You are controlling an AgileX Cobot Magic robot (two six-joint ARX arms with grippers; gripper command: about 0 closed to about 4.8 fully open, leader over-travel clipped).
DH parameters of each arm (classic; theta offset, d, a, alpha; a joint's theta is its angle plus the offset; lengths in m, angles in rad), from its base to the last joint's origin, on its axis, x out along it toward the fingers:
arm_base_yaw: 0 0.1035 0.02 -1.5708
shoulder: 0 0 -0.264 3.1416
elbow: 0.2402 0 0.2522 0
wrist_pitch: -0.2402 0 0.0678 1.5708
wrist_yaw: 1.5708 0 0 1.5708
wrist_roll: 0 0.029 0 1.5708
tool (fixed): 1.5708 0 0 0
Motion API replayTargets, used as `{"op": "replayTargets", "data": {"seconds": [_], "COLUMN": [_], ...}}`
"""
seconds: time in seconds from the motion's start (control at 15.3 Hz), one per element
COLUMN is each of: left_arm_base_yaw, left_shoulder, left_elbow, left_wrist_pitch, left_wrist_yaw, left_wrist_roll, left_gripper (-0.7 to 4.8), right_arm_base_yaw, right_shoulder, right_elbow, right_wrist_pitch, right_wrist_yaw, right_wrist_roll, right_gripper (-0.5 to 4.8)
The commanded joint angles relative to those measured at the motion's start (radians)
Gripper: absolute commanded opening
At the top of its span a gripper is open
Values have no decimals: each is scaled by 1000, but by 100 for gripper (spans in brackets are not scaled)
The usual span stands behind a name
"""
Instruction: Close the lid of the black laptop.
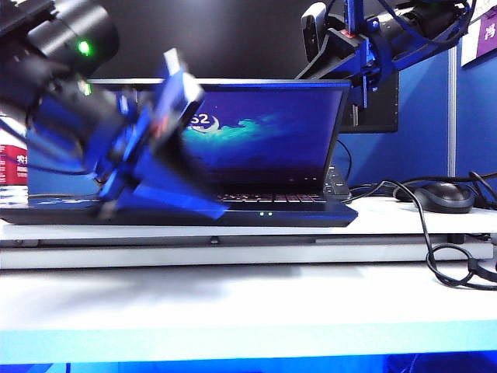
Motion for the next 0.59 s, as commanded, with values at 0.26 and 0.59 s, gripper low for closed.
{"op": "replayTargets", "data": {"seconds": [0.26, 0.59], "left_arm_base_yaw": [-3, -11], "left_shoulder": [-4, -69], "left_elbow": [8, 17], "left_wrist_pitch": [58, 546], "left_wrist_yaw": [583, 803], "left_wrist_roll": [60, -333], "left_gripper": [-5, -5], "right_arm_base_yaw": [3, 5], "right_shoulder": [-5, -5], "right_elbow": [0, 0], "right_wrist_pitch": [-2, 0], "right_wrist_yaw": [5, 5], "right_wrist_roll": [-2, -2], "right_gripper": [-2, -1]}}
